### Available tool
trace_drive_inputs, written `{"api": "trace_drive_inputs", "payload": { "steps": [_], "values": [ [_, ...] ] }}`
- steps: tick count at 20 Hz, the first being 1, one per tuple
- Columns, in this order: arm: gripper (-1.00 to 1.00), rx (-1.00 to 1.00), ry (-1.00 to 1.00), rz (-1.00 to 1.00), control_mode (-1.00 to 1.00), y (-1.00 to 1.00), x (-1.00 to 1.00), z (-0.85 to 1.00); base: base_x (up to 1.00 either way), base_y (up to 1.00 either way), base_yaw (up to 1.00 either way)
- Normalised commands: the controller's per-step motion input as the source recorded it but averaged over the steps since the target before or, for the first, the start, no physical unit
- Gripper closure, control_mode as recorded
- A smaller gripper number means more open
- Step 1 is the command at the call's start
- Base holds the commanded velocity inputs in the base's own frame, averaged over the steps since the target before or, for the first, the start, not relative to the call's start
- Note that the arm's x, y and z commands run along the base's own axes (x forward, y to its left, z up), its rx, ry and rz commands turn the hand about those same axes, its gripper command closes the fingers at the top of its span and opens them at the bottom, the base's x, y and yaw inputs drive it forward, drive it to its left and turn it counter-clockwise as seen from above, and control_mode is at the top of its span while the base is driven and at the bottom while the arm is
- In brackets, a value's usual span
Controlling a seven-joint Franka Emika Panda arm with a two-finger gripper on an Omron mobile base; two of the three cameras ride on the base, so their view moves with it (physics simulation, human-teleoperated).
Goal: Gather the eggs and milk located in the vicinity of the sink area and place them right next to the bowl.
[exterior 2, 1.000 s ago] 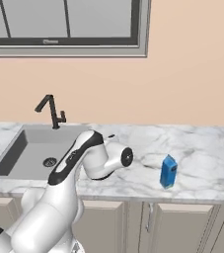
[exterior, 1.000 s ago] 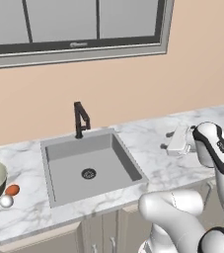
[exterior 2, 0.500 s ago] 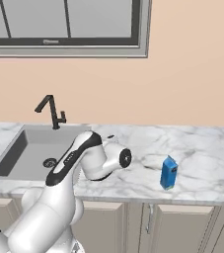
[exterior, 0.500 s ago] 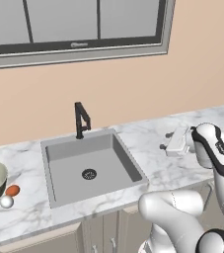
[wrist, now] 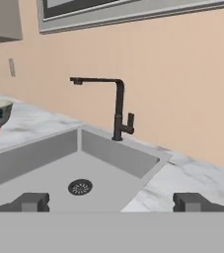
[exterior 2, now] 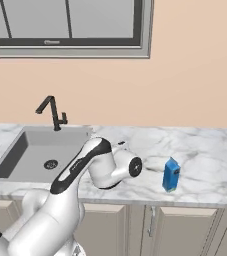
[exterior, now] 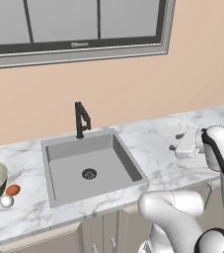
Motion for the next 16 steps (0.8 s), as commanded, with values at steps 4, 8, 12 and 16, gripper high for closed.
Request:
{"api": "trace_drive_inputs", "payload": {
  "steps": [4, 8, 12, 16],
  "values": [
    [-1.0, 0.0, 0.0, -0.03, -1.0, -0.97, 0.0, 0.0, 0.0, 0.0, 0.0],
    [-1.0, 0.0, 0.02, -0.04, -1.0, -1.0, 0.0, -0.01, 0.0, 0.0, 0.0],
    [-1.0, 0.0, 0.0, -0.06, -1.0, -1.0, 0.0, -0.04, 0.0, 0.0, 0.0],
    [-1.0, 0.0, 0.0, -0.06, -1.0, -0.97, 0.0, -0.03, 0.0, 0.0, 0.0]
  ]
}}
